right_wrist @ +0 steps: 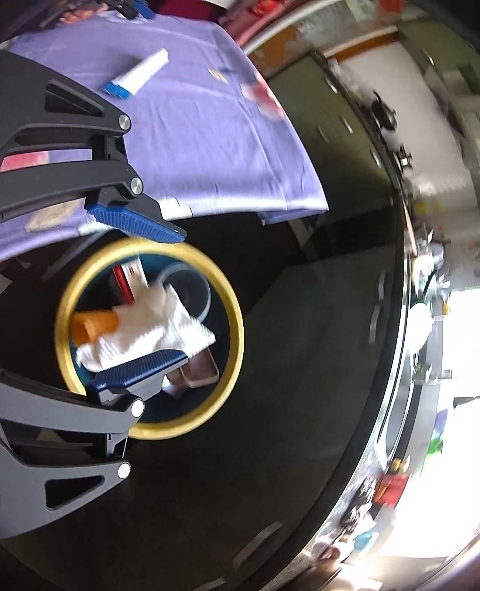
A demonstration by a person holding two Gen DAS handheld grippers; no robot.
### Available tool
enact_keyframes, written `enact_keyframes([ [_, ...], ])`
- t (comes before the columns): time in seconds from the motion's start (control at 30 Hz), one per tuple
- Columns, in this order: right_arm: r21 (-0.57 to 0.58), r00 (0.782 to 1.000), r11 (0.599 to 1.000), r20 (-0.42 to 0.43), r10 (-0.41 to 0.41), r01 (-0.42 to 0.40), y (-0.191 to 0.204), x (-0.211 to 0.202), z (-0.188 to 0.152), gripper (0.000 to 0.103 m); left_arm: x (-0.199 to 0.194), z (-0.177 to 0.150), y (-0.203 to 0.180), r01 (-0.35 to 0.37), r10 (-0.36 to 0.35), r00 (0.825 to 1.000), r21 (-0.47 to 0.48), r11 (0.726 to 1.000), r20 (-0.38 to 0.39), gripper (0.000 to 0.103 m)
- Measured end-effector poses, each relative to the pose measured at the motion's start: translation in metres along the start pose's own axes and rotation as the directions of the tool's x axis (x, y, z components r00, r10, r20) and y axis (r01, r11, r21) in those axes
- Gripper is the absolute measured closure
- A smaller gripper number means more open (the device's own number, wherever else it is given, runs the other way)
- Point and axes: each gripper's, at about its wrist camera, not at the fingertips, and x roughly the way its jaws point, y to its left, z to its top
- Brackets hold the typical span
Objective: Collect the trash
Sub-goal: 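Carry the tissues over the trash bin and open the right gripper, then grasp the silver tube by its blue end with the left gripper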
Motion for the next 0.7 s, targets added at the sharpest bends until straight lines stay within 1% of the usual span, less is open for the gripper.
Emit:
enact_keyframes([
  [0.03, -0.008, 1.000, 1.000, 0.002, 0.011, -0.011, 0.009, -0.006, -0.002, 0.043, 0.002, 0.002, -0.008, 0.027, -0.027, 1.000, 0.025, 0.999, -0.014, 0.009],
  [0.1, -0.031, 0.999, 0.998, 0.005, 0.047, -0.047, 0.018, -0.011, -0.005, 0.043, 0.005, 0.007, -0.024, 0.055, -0.052, 0.998, 0.090, 0.994, -0.033, 0.009],
  [0.17, -0.049, 0.997, 0.996, 0.004, 0.077, -0.077, 0.024, -0.015, -0.007, 0.043, 0.011, 0.015, -0.048, 0.107, -0.098, 0.994, 0.205, 0.973, -0.053, 0.009],
  [0.2, -0.057, 0.996, 0.994, 0.002, 0.089, -0.088, 0.027, -0.016, -0.008, 0.043, 0.012, 0.018, -0.058, 0.142, -0.129, 0.990, 0.267, 0.953, -0.063, 0.009],
  [0.23, -0.062, 0.996, 0.994, 0.001, 0.094, -0.094, 0.028, -0.016, -0.007, 0.043, 0.016, 0.023, -0.072, 0.180, -0.164, 0.984, 0.358, 0.916, -0.076, 0.009],
  [0.3, -0.069, 0.993, 0.991, -0.008, 0.116, -0.116, 0.031, -0.016, -0.010, 0.042, 0.025, 0.029, -0.091, 0.249, -0.215, 0.969, 0.486, 0.838, -0.125, 0.009],
  [0.33, -0.070, 0.992, 0.990, -0.013, 0.125, -0.126, 0.031, -0.017, -0.012, 0.042, 0.036, 0.033, -0.101, 0.288, -0.231, 0.958, 0.559, 0.778, -0.172, 0.009],
  [0.37, -0.071, 0.991, 0.988, -0.019, 0.134, -0.135, 0.033, -0.017, -0.014, 0.042, 0.044, 0.035, -0.106, 0.307, -0.231, 0.952, 0.589, 0.748, -0.203, 0.009],
  [0.4, -0.073, 0.990, 0.988, -0.023, 0.137, -0.139, 0.032, -0.016, -0.015, 0.042, 0.058, 0.038, -0.112, 0.342, -0.227, 0.939, 0.624, 0.703, -0.259, 0.011],
  [0.43, -0.074, 0.990, 0.987, -0.027, 0.139, -0.141, 0.032, -0.016, -0.017, 0.042, 0.066, 0.040, -0.114, 0.356, -0.219, 0.933, 0.637, 0.684, -0.285, 0.015],
  [0.47, -0.077, 0.990, 0.987, -0.034, 0.140, -0.143, 0.033, -0.015, -0.019, 0.042, 0.077, 0.042, -0.117, 0.376, -0.212, 0.924, 0.649, 0.661, -0.319, 0.019],
  [0.5, -0.078, 0.989, 0.986, -0.040, 0.143, -0.146, 0.032, -0.015, -0.021, 0.042, 0.088, 0.043, -0.119, 0.403, -0.205, 0.911, 0.659, 0.635, -0.359, 0.021],
  [0.53, -0.078, 0.988, 0.986, -0.044, 0.145, -0.148, 0.032, -0.015, -0.023, 0.042, 0.096, 0.042, -0.120, 0.417, -0.194, 0.903, 0.670, 0.614, -0.384, 0.024],
  [0.57, -0.075, 0.988, 0.986, -0.050, 0.145, -0.149, 0.031, -0.015, -0.026, 0.041, 0.106, 0.041, -0.121, 0.433, -0.177, 0.893, 0.684, 0.587, -0.413, 0.027],
  [0.6, -0.074, 0.988, 0.987, -0.054, 0.142, -0.146, 0.030, -0.014, -0.028, 0.041, 0.110, 0.040, -0.122, 0.440, -0.169, 0.889, 0.689, 0.576, -0.426, 0.028],
  [0.67, -0.068, 0.988, 0.987, -0.063, 0.139, -0.143, 0.027, -0.013, -0.030, 0.040, 0.124, 0.037, -0.119, 0.463, -0.143, 0.873, 0.696, 0.549, -0.467, 0.033],
  [0.7, -0.064, 0.988, 0.988, -0.067, 0.139, -0.143, 0.026, -0.012, -0.031, 0.039, 0.129, 0.035, -0.119, 0.477, -0.133, 0.863, 0.700, 0.532, -0.487, 0.033],
])
